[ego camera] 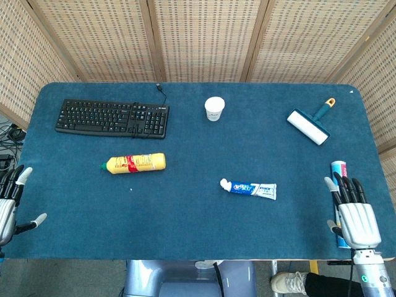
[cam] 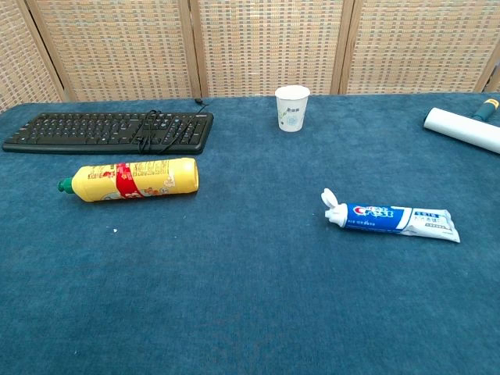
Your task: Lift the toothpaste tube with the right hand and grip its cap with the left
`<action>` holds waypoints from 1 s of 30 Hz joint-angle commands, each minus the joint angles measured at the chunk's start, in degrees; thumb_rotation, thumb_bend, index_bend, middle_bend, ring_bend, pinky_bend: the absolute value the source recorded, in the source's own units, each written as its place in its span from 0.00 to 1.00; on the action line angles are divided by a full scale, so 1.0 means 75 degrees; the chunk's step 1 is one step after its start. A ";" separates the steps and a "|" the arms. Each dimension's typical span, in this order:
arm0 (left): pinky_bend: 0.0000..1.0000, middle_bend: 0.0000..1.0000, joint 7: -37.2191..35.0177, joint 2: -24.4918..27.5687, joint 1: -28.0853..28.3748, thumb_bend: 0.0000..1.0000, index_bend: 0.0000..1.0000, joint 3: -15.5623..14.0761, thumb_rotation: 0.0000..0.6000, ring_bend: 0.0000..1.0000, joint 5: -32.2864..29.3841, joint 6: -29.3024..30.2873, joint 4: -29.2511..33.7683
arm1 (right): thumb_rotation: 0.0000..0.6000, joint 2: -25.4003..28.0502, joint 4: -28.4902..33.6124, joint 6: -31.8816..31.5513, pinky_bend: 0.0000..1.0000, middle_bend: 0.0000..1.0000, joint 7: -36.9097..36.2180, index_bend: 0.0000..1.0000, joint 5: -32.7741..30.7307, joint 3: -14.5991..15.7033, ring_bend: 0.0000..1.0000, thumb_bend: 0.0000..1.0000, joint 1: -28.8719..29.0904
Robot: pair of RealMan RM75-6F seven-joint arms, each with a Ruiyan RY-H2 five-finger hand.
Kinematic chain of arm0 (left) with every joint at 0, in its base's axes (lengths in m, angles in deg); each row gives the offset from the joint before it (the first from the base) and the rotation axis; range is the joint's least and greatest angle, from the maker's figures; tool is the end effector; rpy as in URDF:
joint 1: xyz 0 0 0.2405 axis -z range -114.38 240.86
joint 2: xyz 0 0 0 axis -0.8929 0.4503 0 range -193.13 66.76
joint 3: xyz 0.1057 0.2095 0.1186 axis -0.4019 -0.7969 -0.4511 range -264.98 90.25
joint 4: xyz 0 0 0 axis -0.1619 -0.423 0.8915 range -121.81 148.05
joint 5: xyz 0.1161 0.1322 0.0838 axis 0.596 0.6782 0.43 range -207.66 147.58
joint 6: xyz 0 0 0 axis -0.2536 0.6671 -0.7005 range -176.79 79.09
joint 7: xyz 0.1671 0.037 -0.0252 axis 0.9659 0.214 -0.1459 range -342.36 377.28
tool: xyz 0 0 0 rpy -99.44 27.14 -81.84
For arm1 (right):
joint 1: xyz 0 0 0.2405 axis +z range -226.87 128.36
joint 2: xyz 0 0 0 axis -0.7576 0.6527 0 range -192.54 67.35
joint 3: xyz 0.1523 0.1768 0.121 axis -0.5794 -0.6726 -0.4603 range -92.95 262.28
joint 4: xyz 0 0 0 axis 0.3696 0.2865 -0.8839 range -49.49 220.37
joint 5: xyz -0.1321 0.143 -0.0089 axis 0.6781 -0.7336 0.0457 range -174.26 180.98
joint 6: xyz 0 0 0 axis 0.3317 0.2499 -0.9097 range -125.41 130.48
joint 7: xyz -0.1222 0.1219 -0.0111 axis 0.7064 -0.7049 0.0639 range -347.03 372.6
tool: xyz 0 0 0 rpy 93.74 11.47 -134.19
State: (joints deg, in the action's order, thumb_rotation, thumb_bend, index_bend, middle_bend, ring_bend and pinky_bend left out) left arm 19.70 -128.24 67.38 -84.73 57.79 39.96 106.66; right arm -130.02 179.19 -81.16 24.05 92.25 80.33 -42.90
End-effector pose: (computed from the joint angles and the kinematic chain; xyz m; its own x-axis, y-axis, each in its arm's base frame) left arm -0.2995 0.2039 0.1764 0.3975 -0.0526 0.9161 0.9163 -0.0305 -0.3993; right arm -0.2869 -0.2206 0.1526 0.5005 0.0188 0.8655 -0.8614 -0.0885 0.5001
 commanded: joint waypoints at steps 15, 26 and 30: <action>0.00 0.00 0.0402 -0.0611 0.0245 0.00 0.00 0.0231 1.00 0.00 -0.0309 -0.0259 -0.0563 | 1.00 -0.1849 -0.0605 0.3703 0.37 0.37 0.1708 0.32 -0.2358 -0.1221 0.32 0.26 0.3009; 0.00 0.00 0.0453 -0.0589 0.0261 0.00 0.00 0.0209 1.00 0.00 -0.0358 -0.0324 -0.0475 | 1.00 -0.2484 -0.0917 0.3702 0.39 0.40 0.2396 0.37 -0.3414 -0.1043 0.35 0.34 0.3313; 0.00 0.00 0.0441 -0.0584 0.0265 0.00 0.00 0.0206 1.00 0.00 -0.0368 -0.0336 -0.0474 | 1.00 -0.2581 -0.0947 0.3686 0.39 0.41 0.2392 0.38 -0.3533 -0.0972 0.36 0.34 0.3353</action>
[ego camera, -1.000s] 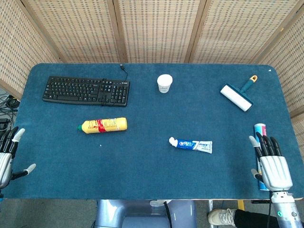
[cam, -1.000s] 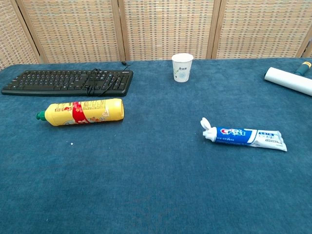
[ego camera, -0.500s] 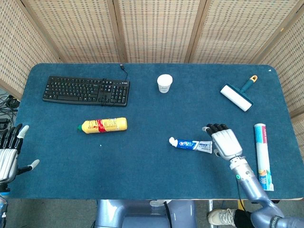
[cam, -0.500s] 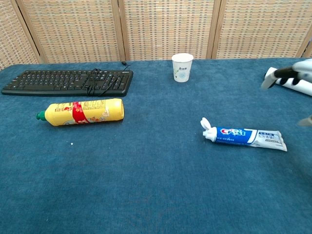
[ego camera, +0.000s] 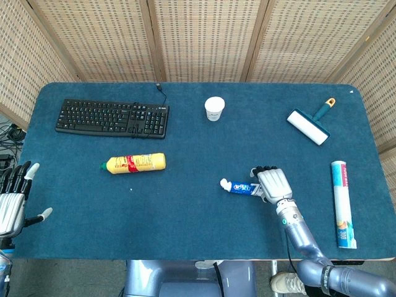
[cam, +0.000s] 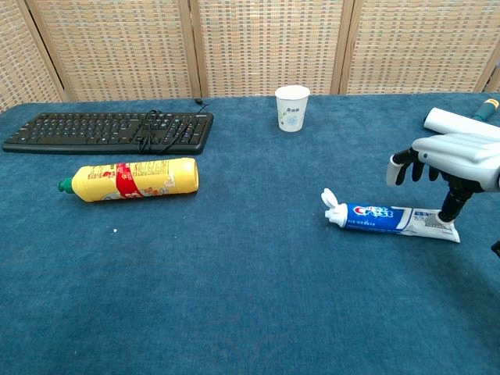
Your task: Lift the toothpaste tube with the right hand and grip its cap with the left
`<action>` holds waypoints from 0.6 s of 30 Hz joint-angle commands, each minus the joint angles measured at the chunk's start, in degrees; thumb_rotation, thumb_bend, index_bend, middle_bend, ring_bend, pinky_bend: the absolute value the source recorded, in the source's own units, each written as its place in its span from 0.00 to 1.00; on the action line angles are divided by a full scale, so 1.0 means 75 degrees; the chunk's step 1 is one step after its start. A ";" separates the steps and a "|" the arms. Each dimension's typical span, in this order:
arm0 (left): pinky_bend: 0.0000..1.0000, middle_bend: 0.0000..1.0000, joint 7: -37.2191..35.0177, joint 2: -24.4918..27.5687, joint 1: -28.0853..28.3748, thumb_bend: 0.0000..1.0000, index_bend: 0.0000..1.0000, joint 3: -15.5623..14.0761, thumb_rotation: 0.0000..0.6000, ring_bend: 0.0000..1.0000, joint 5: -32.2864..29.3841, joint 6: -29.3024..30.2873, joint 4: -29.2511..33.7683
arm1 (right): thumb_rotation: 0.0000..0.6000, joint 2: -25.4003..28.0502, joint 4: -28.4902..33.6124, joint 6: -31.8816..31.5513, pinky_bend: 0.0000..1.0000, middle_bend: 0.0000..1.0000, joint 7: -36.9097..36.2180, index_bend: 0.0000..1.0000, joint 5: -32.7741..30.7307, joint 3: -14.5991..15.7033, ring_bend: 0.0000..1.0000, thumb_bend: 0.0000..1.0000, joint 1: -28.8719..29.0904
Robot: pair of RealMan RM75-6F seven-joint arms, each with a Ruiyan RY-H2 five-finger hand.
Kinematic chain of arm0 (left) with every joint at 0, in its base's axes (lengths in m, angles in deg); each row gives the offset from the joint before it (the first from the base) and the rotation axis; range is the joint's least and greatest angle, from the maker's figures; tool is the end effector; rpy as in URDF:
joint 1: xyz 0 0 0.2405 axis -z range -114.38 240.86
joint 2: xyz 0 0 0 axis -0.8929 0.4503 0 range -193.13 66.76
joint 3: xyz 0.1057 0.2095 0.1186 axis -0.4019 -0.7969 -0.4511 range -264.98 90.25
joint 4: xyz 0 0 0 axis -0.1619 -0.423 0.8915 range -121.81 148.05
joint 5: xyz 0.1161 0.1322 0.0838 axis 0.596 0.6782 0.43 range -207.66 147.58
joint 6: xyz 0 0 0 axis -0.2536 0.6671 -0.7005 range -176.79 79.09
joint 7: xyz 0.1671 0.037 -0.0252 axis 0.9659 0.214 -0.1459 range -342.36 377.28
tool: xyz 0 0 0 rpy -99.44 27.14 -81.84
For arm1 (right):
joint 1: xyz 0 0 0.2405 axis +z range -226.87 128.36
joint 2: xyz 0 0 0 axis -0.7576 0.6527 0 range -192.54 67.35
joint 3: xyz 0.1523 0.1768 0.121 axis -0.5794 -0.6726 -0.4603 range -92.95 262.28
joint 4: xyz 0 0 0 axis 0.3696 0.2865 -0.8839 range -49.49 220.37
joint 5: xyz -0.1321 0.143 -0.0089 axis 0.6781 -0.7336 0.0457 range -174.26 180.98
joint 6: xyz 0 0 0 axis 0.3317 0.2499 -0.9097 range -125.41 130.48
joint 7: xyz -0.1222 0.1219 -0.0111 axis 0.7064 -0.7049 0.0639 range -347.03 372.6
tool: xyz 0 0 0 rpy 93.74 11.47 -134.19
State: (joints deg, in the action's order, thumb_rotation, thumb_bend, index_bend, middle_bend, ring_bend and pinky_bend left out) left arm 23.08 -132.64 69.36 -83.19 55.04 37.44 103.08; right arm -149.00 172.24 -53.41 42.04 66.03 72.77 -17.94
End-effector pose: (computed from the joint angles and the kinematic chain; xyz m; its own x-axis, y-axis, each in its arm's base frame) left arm -0.3061 0.2204 0.1573 0.4338 -0.0465 0.8998 0.9005 -0.0102 -0.4347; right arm -0.2121 -0.3442 0.0074 0.5163 -0.2688 0.8131 -0.8542 -0.2296 0.4665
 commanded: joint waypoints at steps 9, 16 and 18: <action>0.00 0.00 -0.0050 0.0019 -0.0005 0.00 0.00 -0.0002 1.00 0.00 -0.0022 0.0005 0.0010 | 1.00 -0.0573 -0.0575 -0.0088 0.39 0.41 -0.0067 0.39 -0.0221 0.0202 0.36 0.35 0.0152; 0.00 0.00 -0.0012 0.0001 0.0015 0.00 0.00 0.0012 1.00 0.00 -0.0091 -0.0050 -0.0006 | 1.00 -0.0822 -0.1002 -0.0190 0.40 0.46 -0.0270 0.44 -0.0130 0.0294 0.41 0.37 0.0172; 0.00 0.00 -0.0002 -0.0004 0.0020 0.00 0.00 0.0014 1.00 0.00 -0.0104 -0.0060 -0.0006 | 1.00 -0.0888 -0.1109 -0.0196 0.41 0.46 -0.0383 0.45 -0.0057 0.0325 0.42 0.37 0.0182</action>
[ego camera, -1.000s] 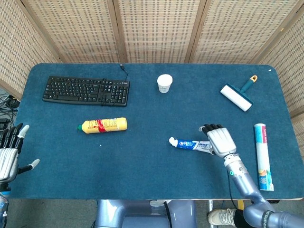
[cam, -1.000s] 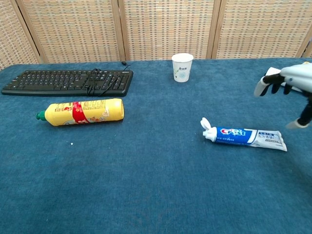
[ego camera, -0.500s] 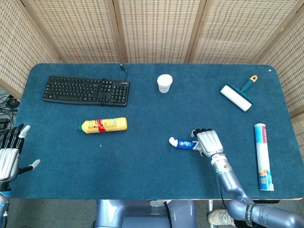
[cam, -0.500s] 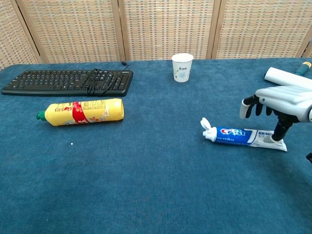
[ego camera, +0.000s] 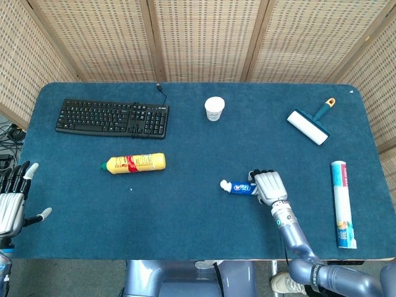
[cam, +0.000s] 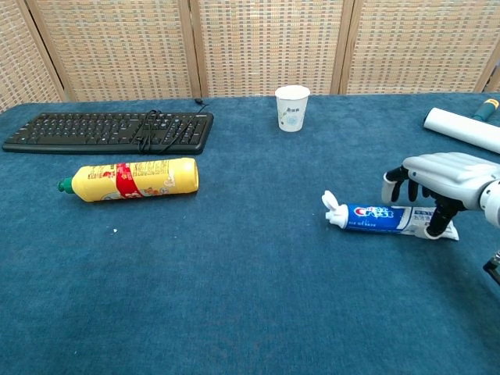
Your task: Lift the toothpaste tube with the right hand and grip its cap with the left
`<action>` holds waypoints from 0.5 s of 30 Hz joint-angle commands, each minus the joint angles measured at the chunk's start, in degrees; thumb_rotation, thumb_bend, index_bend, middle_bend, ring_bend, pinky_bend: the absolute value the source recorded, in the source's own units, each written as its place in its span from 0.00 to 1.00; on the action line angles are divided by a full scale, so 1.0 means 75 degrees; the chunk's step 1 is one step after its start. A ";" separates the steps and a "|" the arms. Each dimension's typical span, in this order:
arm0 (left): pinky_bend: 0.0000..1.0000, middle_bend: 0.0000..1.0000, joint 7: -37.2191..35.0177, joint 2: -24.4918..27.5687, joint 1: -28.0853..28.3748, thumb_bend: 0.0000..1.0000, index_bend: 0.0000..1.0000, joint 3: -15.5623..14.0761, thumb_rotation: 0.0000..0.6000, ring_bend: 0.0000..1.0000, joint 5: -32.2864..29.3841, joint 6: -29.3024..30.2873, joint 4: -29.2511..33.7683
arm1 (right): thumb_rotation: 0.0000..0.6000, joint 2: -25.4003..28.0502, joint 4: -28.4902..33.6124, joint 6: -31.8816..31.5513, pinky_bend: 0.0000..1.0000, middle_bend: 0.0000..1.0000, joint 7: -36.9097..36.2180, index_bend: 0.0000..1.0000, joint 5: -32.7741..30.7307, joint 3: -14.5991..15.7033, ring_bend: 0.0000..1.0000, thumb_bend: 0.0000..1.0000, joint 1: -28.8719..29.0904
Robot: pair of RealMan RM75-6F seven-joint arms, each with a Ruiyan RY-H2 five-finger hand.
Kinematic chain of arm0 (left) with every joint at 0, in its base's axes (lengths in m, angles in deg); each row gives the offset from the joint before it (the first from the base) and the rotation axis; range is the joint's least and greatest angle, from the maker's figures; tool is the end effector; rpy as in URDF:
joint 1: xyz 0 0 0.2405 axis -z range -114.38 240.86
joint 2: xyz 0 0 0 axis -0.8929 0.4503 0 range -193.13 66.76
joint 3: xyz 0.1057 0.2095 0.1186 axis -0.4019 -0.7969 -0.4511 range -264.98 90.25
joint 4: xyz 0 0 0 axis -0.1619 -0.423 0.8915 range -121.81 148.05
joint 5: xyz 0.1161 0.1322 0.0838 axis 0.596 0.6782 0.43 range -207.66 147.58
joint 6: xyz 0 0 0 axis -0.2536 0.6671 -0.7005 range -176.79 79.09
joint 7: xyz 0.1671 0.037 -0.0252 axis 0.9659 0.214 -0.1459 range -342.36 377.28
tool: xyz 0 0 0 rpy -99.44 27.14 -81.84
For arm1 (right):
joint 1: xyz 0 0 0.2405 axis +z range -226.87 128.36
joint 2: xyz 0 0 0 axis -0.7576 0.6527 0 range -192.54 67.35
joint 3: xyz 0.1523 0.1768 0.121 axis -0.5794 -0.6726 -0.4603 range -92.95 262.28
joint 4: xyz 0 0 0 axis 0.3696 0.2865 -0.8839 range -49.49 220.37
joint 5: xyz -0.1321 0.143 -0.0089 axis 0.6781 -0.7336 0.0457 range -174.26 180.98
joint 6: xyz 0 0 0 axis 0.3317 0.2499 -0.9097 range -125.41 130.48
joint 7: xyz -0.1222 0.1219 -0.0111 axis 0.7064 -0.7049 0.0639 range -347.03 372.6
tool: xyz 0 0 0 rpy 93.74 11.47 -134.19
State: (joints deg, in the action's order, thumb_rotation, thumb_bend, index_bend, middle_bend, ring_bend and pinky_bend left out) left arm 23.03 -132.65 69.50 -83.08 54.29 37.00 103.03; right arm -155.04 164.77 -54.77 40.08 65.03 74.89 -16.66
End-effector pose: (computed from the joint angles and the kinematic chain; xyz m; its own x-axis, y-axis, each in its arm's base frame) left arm -0.3082 0.2216 0.1572 0.4327 -0.0406 0.9006 0.9014 0.0000 -0.4331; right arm -0.2217 -0.3461 -0.0205 0.5088 -0.2820 0.8134 -0.8603 -0.2018 0.4682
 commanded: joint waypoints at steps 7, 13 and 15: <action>0.00 0.00 0.0034 -0.0020 0.0002 0.00 0.00 -0.0008 1.00 0.00 -0.0006 0.0002 0.0001 | 1.00 -0.0270 -0.0349 0.0046 0.43 0.48 -0.0406 0.47 0.0200 0.0128 0.44 0.39 0.0046; 0.00 0.00 0.0043 -0.0030 0.0008 0.00 0.00 -0.0011 1.00 0.00 -0.0015 -0.0009 -0.0011 | 1.00 -0.0405 -0.0524 -0.0099 0.51 0.59 -0.0739 0.58 0.0494 0.0166 0.54 0.59 0.0033; 0.00 0.00 0.0039 -0.0033 0.0011 0.00 0.00 -0.0013 1.00 0.00 -0.0016 -0.0016 -0.0014 | 1.00 -0.0407 -0.0522 -0.0124 0.55 0.63 -0.0859 0.63 0.0566 0.0167 0.58 0.63 0.0024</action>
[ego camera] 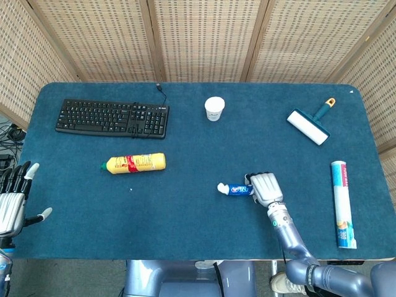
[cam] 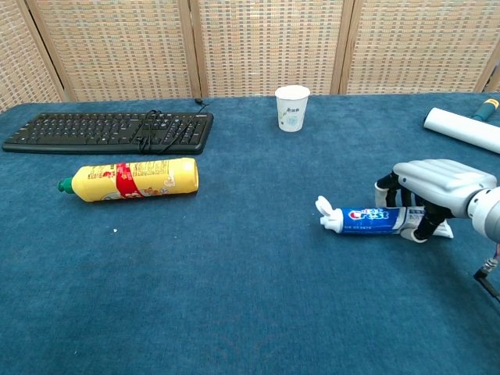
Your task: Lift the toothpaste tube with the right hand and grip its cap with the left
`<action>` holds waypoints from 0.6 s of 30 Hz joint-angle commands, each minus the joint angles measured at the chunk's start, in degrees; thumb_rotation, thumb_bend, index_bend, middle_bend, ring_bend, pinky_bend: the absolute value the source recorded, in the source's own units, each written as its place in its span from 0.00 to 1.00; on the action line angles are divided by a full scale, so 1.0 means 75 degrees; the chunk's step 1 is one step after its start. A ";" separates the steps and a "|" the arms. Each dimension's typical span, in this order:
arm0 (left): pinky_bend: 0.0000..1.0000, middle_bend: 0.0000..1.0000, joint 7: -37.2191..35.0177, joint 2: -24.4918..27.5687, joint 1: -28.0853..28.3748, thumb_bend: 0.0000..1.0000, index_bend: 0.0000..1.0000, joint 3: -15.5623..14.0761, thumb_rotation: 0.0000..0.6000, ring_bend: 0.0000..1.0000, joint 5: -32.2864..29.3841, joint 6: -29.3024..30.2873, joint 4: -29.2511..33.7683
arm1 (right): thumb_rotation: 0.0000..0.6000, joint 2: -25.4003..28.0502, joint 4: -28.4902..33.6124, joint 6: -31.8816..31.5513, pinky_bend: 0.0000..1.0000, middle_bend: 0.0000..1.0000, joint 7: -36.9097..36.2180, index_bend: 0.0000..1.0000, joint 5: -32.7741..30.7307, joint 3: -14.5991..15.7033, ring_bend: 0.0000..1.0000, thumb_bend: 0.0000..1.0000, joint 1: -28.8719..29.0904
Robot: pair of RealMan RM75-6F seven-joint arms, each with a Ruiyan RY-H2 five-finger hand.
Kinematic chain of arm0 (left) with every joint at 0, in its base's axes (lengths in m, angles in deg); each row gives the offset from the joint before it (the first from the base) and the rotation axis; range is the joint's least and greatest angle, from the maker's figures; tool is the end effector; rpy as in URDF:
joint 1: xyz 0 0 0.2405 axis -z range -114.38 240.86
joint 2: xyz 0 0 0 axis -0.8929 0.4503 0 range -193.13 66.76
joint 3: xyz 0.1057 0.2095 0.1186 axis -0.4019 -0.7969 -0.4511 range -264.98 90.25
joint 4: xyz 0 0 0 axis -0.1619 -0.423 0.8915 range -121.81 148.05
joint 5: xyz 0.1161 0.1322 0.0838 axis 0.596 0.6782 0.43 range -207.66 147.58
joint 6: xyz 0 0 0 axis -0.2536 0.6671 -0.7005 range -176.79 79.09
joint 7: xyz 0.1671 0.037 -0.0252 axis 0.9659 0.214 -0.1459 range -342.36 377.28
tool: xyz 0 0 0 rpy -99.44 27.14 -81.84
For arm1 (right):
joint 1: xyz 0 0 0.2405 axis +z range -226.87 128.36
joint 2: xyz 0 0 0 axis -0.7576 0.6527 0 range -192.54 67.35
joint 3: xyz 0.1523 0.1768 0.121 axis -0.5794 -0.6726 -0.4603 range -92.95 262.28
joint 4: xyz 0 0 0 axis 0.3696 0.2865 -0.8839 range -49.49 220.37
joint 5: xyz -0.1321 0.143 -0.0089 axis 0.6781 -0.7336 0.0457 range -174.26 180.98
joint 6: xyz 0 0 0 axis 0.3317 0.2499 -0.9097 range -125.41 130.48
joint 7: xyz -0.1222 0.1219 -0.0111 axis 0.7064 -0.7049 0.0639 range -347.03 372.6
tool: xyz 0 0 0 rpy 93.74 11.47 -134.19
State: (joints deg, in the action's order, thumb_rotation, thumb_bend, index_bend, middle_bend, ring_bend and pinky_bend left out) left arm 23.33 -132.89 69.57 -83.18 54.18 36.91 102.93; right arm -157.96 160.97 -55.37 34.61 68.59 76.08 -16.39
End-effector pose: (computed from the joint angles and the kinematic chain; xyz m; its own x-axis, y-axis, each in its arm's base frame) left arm -0.3084 0.2217 0.1555 0.4353 -0.0374 0.8995 0.9002 0.0007 -0.4356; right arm -0.2179 -0.3441 -0.0348 0.4715 -0.2765 0.8374 -0.8789 -0.2257 0.4203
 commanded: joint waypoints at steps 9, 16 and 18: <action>0.00 0.00 -0.0131 0.0015 0.0040 0.00 0.00 -0.0007 1.00 0.00 -0.0020 -0.0096 0.0003 | 1.00 0.0494 0.0802 -0.0102 0.62 0.70 -0.1164 0.71 0.0536 -0.0079 0.65 0.80 -0.0100; 0.00 0.00 -0.0383 0.0099 0.0126 0.00 0.00 0.0019 1.00 0.00 0.0020 -0.0204 0.0087 | 1.00 0.0943 0.1511 0.0041 0.62 0.71 -0.1039 0.72 0.0451 -0.0259 0.66 0.89 0.0054; 0.00 0.00 -0.0498 0.0145 0.0193 0.00 0.00 0.0044 1.00 0.00 0.0048 -0.0275 0.0141 | 1.00 0.1089 0.1787 0.0079 0.62 0.71 -0.0915 0.72 0.0333 -0.0380 0.67 0.89 0.0135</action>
State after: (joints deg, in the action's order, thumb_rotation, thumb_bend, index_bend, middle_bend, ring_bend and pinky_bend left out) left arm 20.04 -132.04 70.70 -82.98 54.37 35.19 103.72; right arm -151.08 172.45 -55.25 26.77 71.95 74.24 -16.11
